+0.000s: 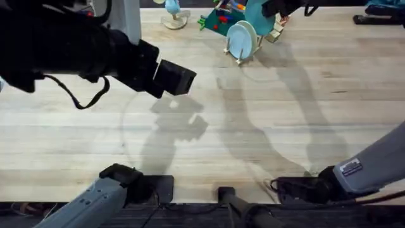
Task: Pick up the plates from the table one by one and place each into a slot on the dish rack.
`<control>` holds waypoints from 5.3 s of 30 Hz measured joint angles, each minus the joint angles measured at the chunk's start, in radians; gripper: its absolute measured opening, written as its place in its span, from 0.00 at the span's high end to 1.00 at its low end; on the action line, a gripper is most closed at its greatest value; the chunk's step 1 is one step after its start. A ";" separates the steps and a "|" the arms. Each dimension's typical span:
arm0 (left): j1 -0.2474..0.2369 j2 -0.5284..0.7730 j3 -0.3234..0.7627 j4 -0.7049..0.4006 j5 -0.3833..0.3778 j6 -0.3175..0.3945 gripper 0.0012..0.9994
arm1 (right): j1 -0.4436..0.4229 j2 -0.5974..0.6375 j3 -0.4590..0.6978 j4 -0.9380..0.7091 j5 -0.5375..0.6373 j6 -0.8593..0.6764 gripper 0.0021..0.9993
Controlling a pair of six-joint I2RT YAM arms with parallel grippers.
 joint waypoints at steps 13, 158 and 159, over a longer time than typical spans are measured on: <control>0.000 0.000 0.000 0.000 0.000 0.000 0.01 | 0.027 0.024 0.000 0.006 -0.006 0.000 0.97; 0.000 0.032 0.000 0.003 0.000 0.000 0.01 | 0.051 -0.245 0.008 -0.363 0.033 0.000 0.01; 0.000 0.032 0.000 0.003 0.000 0.000 0.01 | 0.051 -0.259 0.008 -0.383 0.033 0.000 0.01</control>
